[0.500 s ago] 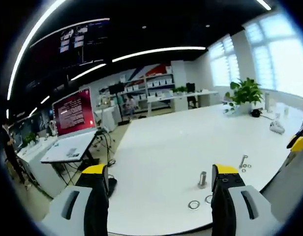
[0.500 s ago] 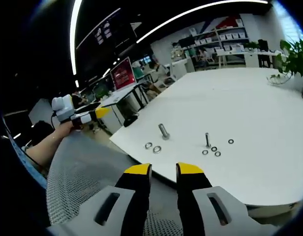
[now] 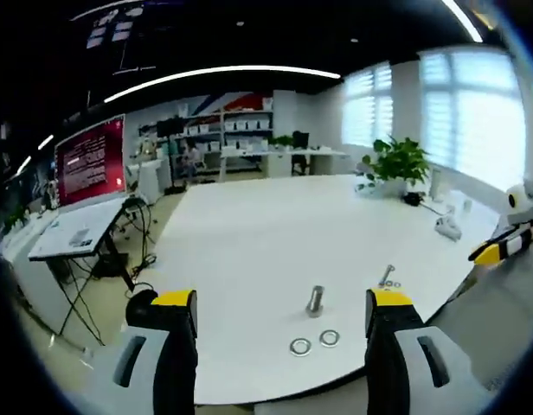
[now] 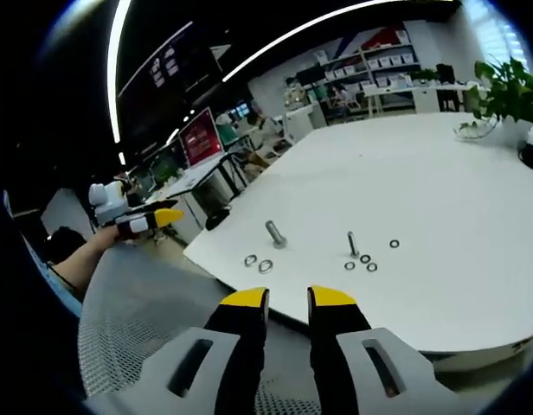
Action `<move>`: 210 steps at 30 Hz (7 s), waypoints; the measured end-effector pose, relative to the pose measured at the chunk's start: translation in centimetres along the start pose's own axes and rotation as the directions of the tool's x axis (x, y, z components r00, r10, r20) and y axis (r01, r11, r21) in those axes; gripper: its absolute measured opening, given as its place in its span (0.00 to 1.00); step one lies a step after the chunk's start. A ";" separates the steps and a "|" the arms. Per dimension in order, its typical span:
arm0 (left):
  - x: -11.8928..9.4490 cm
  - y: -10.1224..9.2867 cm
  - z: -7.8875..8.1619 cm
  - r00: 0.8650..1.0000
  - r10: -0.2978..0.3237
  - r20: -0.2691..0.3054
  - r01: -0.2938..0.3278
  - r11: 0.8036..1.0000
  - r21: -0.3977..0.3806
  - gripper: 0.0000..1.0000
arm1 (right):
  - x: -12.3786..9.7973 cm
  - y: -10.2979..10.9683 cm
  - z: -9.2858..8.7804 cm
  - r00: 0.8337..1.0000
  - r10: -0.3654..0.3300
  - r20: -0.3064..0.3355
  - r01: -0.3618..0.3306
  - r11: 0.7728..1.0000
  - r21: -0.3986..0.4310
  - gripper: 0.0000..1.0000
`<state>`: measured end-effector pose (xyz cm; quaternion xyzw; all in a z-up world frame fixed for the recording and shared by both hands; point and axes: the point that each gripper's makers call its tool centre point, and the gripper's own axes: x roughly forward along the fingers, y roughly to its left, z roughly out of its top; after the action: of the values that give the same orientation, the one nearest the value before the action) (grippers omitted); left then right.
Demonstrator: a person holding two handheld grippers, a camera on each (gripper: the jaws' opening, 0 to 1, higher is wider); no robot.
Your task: Place the washer onto the threaded stud by aligning its center hole with the stud, sliding it down to the base, and recovering from edge contact or off-axis alignment until the washer reaches the visible bottom stop.
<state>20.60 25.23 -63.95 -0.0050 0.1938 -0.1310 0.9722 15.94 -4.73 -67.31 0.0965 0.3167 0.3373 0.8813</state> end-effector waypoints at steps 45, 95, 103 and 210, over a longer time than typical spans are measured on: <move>0.2 -0.4 -0.2 1.000 -0.013 -0.007 0.014 0.999 0.047 0.61 | 0.3 0.2 0.0 1.000 0.029 -0.011 -0.029 1.000 0.005 0.19; -0.1 -1.3 -0.9 0.997 -0.049 -0.064 0.053 0.997 0.055 0.52 | 0.2 0.3 -0.8 0.999 0.029 -0.044 -0.028 0.999 0.040 0.21; -0.1 -1.3 -0.9 0.996 -0.050 -0.068 0.054 0.997 0.054 0.50 | 0.2 0.4 -0.8 0.998 0.035 -0.046 -0.034 0.999 0.039 0.21; 0.2 -0.7 -2.3 0.992 -0.058 -0.111 0.059 0.998 0.010 0.44 | 8.6 8.7 6.4 0.855 0.358 -0.375 -0.492 0.789 -0.369 0.21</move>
<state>19.79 24.63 -66.12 0.0032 0.2463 -0.1608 0.9557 20.20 7.77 -63.21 -0.0909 0.3227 0.6030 0.7239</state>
